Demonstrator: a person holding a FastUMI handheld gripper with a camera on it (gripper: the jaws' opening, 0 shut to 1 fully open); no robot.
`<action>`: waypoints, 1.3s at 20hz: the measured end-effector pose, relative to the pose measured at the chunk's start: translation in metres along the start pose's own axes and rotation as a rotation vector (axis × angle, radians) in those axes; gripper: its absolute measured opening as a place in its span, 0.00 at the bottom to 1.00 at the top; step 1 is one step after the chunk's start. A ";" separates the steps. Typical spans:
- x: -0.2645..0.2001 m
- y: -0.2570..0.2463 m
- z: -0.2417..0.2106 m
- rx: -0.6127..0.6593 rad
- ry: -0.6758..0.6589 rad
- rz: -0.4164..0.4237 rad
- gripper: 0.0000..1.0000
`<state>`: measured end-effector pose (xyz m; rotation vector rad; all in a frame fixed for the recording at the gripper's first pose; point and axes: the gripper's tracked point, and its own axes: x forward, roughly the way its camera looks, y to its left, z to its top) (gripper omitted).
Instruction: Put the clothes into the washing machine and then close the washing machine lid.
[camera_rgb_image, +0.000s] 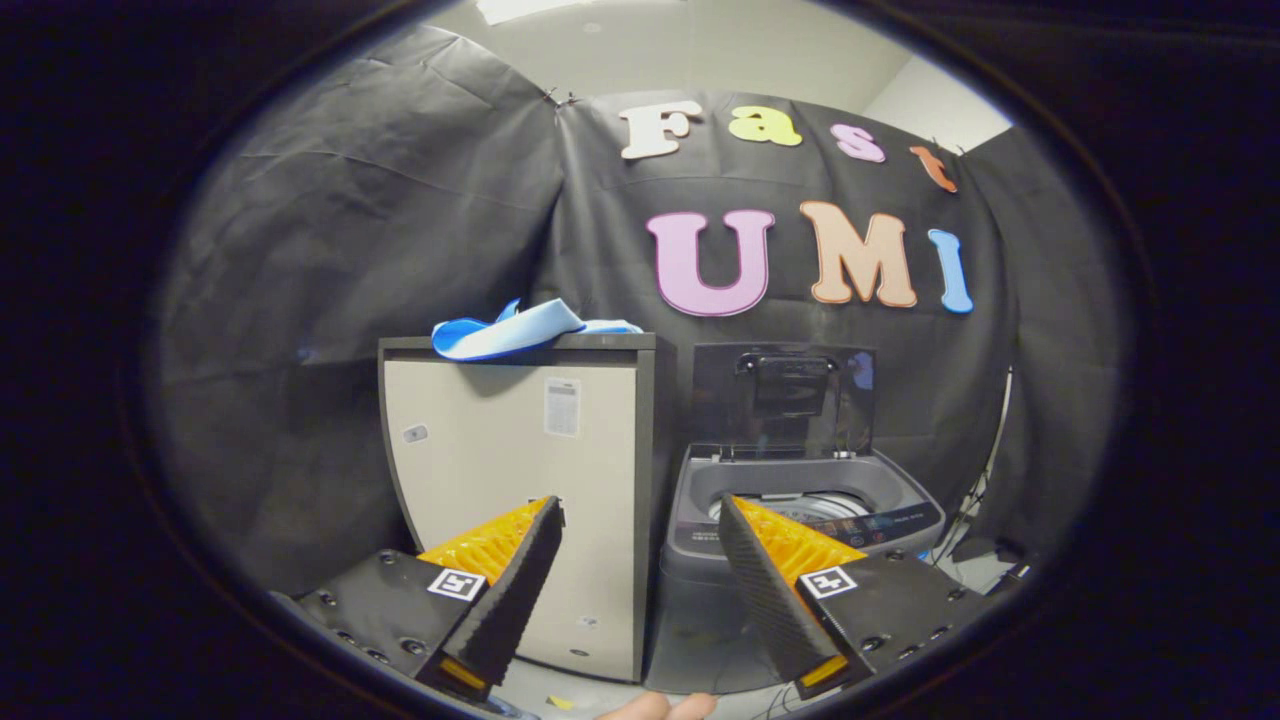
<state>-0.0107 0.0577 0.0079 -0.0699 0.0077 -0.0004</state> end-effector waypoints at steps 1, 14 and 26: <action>0.000 0.002 0.000 -0.002 0.000 0.002 0.98; 0.007 0.029 0.026 -0.031 -0.016 0.045 0.98; 0.009 0.039 0.040 -0.011 -0.021 0.026 0.98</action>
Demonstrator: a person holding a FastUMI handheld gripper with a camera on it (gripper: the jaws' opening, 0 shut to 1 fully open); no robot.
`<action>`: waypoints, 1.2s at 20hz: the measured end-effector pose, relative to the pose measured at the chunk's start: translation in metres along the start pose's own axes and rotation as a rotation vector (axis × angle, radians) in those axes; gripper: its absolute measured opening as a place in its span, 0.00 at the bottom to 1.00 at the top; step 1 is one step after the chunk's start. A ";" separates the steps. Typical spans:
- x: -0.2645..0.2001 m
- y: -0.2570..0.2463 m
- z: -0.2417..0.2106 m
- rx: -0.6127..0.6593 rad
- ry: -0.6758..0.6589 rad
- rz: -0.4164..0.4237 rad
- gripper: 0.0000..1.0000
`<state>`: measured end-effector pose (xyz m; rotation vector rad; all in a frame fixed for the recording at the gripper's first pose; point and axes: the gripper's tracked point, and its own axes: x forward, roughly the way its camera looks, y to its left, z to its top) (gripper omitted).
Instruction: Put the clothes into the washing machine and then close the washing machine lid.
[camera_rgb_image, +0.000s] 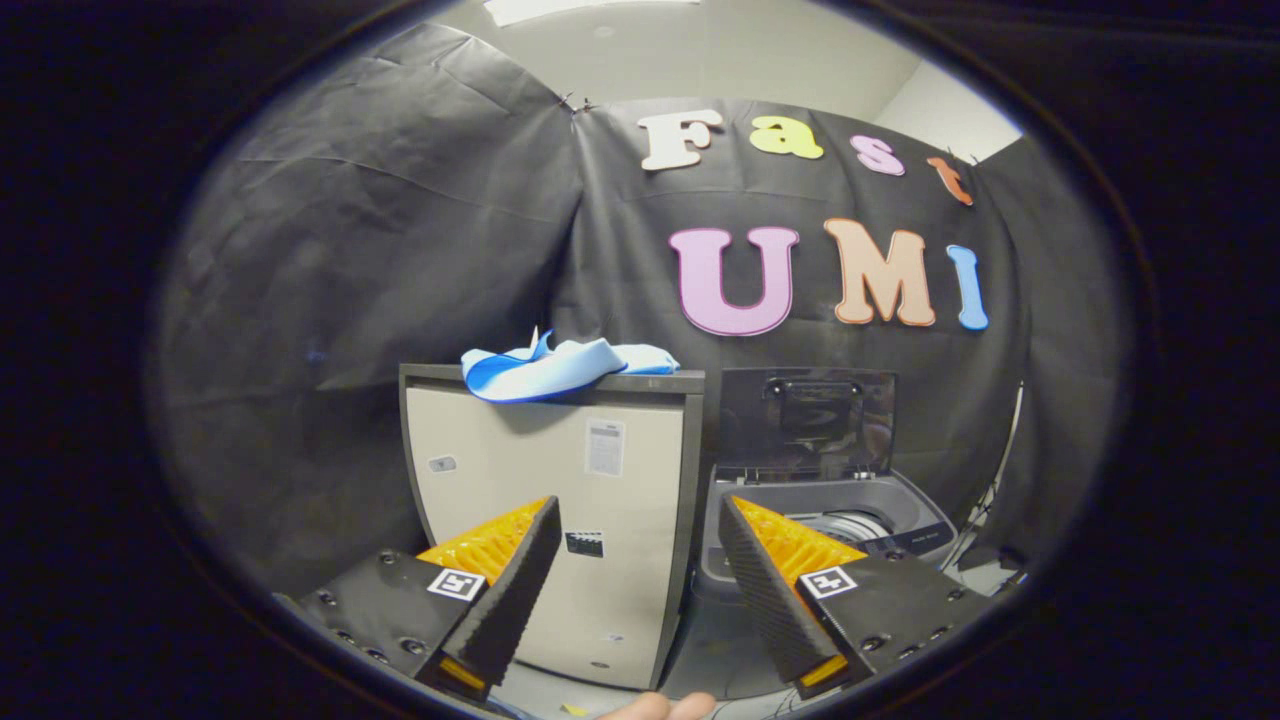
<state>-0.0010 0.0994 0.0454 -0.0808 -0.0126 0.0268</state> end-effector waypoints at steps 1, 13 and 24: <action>0.000 0.002 0.001 -0.005 0.000 0.002 0.98; 0.034 0.049 0.038 -0.015 0.009 0.010 0.98; 0.144 0.087 0.148 -0.019 0.021 -0.001 0.98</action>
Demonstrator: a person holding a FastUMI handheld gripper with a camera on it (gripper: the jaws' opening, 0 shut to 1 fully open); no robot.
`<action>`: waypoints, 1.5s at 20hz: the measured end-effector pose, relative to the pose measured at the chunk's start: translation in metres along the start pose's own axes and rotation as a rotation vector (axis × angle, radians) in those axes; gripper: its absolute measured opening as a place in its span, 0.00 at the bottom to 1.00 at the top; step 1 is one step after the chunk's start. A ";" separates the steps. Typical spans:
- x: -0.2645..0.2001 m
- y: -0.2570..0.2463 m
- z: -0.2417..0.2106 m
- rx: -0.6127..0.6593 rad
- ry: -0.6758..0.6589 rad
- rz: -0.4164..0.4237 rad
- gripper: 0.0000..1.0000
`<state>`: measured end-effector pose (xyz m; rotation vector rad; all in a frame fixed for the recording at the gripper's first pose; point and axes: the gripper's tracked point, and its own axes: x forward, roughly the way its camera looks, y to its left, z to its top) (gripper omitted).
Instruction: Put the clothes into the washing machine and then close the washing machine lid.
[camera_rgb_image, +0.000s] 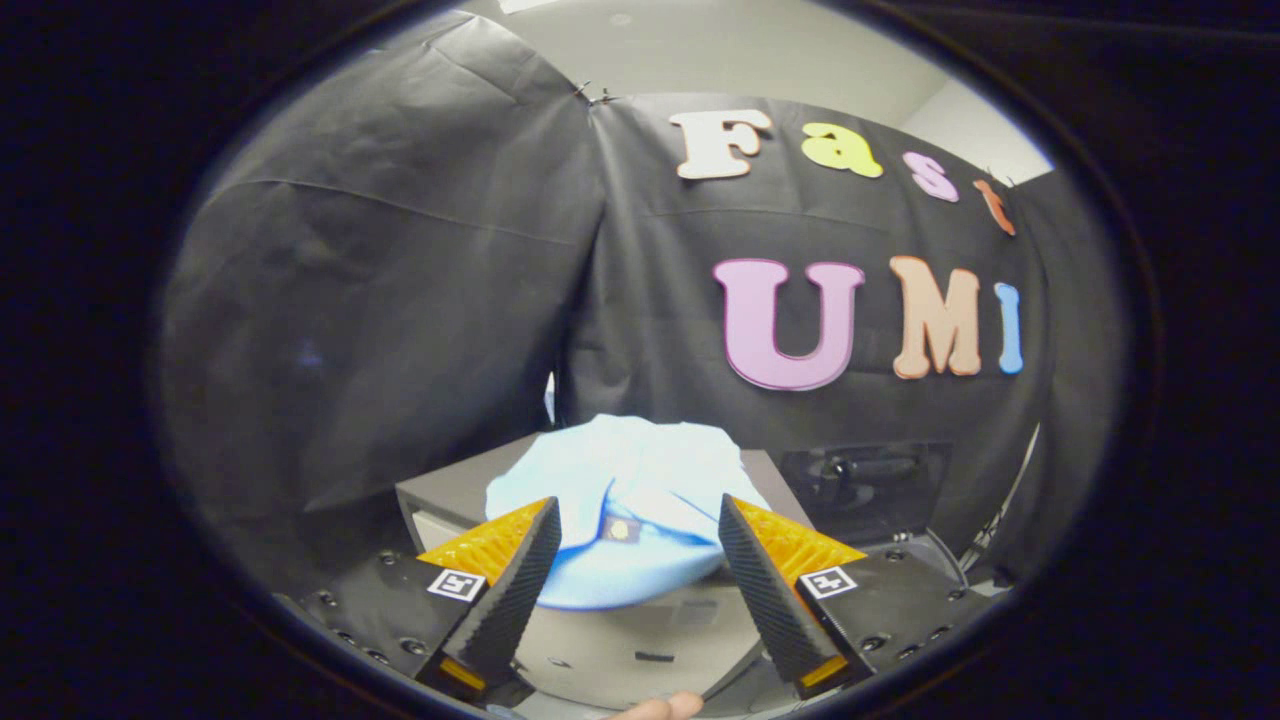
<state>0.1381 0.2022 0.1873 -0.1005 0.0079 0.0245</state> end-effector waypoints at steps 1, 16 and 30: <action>0.016 0.000 0.013 -0.001 -0.004 -0.019 0.98; 0.174 0.010 -0.049 0.004 0.403 0.011 0.97; 0.182 0.007 -0.082 0.123 0.580 -0.005 0.92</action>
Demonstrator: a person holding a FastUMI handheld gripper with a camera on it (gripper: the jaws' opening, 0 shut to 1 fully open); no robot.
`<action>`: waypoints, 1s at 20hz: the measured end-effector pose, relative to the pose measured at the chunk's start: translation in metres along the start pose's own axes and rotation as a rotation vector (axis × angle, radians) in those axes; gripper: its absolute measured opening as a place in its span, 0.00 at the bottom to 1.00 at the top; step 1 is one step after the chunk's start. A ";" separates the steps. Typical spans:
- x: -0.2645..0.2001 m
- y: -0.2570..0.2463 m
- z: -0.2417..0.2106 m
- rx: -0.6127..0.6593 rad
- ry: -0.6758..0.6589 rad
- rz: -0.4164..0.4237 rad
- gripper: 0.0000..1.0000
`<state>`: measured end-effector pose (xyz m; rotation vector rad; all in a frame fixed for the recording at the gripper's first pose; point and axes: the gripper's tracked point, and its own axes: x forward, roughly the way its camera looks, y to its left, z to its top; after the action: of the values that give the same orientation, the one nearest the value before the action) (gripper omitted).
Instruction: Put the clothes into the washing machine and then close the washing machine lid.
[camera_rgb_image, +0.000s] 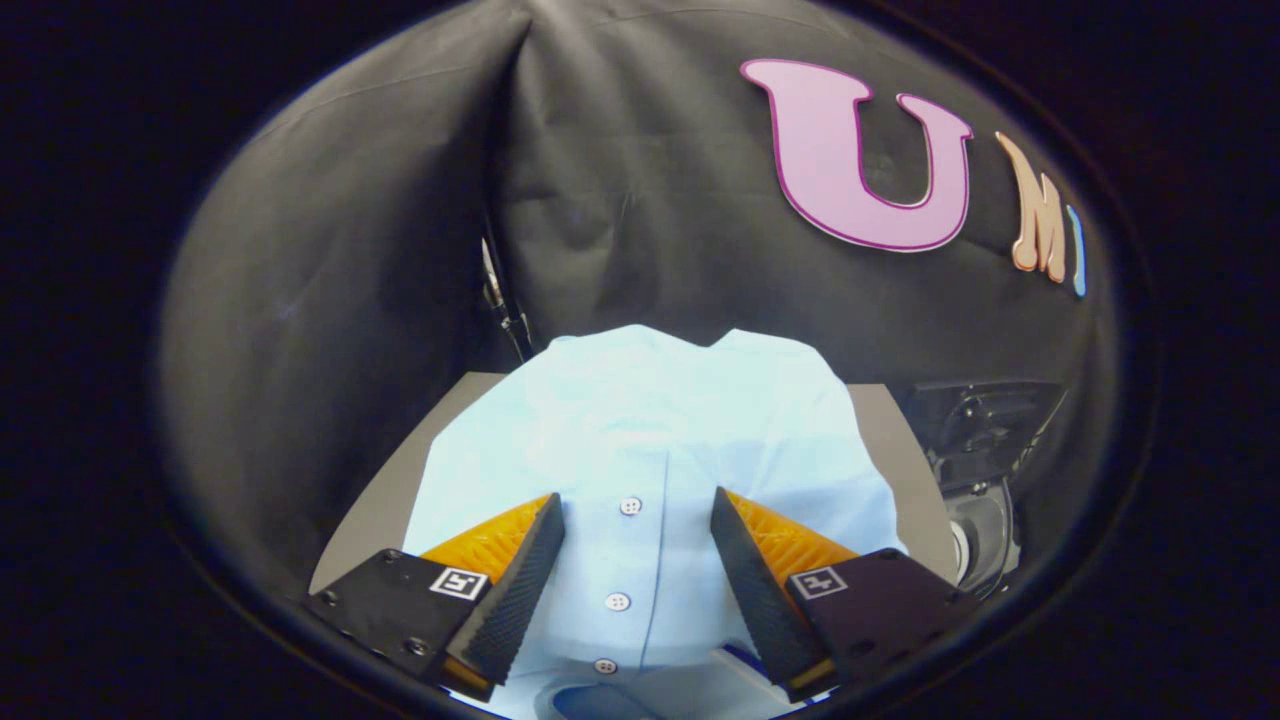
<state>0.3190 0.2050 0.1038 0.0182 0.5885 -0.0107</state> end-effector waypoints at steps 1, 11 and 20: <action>-0.001 0.000 0.001 0.006 0.006 -0.011 0.90; -0.005 -0.012 -0.004 -0.006 0.016 -0.053 0.14; -0.032 -0.012 -0.019 -0.018 -0.123 -0.024 0.01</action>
<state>0.2813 0.1938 0.1056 -0.0072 0.4653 -0.0295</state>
